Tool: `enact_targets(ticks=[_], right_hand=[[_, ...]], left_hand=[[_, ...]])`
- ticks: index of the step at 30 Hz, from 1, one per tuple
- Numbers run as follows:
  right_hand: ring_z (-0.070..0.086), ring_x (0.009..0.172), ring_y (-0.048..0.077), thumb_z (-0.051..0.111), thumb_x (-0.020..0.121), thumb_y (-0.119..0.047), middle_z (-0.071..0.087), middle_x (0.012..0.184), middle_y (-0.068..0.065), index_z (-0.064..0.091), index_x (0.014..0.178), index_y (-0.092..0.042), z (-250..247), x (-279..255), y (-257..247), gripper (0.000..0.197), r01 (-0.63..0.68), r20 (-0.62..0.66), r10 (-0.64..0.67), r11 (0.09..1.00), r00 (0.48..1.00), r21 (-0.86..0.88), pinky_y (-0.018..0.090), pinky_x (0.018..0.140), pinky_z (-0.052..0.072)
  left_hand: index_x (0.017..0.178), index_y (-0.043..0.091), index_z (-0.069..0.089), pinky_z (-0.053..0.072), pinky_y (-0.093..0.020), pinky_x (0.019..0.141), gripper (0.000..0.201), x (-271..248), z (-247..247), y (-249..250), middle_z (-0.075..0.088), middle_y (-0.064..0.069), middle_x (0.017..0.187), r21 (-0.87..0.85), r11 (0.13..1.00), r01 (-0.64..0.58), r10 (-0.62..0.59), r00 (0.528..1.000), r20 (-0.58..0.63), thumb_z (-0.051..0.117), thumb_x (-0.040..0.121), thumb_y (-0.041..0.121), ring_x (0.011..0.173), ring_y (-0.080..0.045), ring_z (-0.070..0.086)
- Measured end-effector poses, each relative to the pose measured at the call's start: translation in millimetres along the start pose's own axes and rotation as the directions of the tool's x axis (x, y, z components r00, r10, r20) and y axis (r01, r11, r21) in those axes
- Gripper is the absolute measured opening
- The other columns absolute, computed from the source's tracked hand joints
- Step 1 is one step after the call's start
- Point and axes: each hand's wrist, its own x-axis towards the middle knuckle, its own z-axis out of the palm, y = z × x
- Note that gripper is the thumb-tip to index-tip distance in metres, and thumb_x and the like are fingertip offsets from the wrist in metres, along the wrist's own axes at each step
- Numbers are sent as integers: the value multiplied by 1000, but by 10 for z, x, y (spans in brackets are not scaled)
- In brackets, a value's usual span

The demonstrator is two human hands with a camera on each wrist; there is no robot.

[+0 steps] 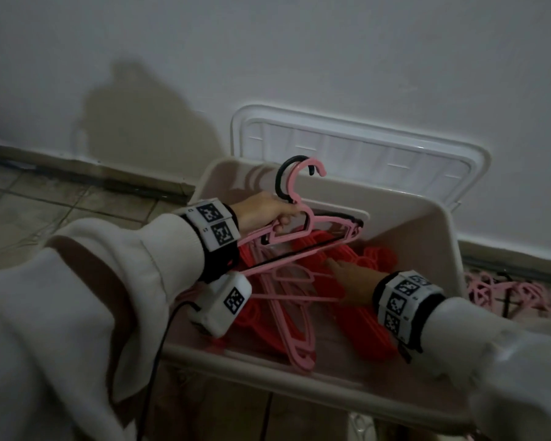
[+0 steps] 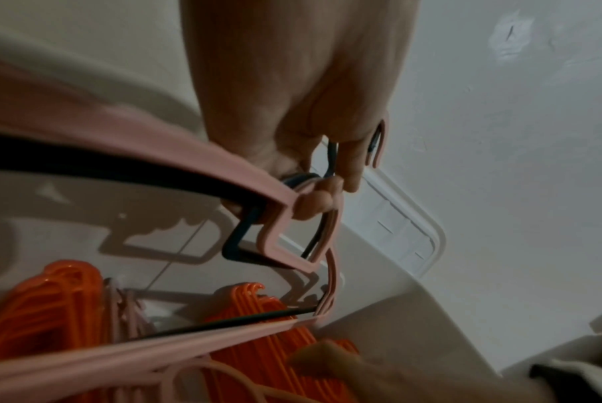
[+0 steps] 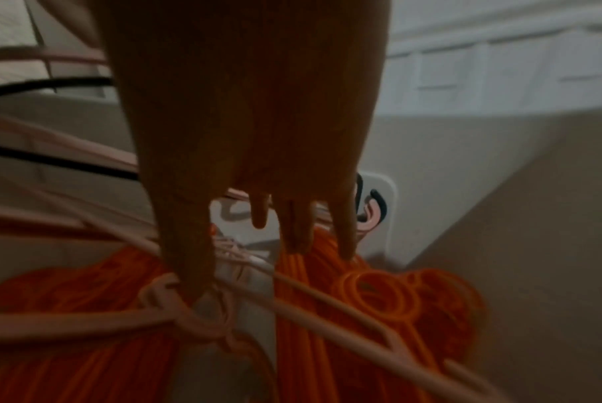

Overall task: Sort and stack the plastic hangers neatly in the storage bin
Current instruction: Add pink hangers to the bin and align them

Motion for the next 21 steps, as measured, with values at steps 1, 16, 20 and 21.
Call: enact_targets(ticks=[1,16,20,21], right_hand=[[30,136,31,60,88,-26,22,150,18,-1,147,-3,50,59,-16,87,-13,21,13,1000,1000,6,40,109,31],[32,133,28,68,76,-21,29,143,15,27,140,-11,-24,163,17,76,-19,-151,31,997,988,81,36,107,33],[34,131,28,64,71,-36,36,138,11,31,139,-19,-139,-164,-4,78,-28,-125,37,997,991,72,44,101,34],[35,130,28,65,72,-34,36,137,10,33,139,-21,-163,-241,9,76,-11,-146,21,997,989,73,44,102,33]], left_hand=[[65,11,52,34,-18,51,29,2,1,4,37,-2,58,-7,1000,4,-4,1000,-7,51,95,12,40,-5,38],[72,11,50,29,-12,45,25,-87,-100,105,40,8,46,-76,994,-84,84,996,-5,45,97,11,49,-6,30],[72,10,50,28,-14,46,28,-111,-105,162,39,12,43,-52,991,-120,120,993,3,41,98,10,42,-2,30],[72,10,50,28,-14,45,28,-119,-109,182,39,13,41,-52,991,-124,124,992,2,40,99,9,39,-2,31]])
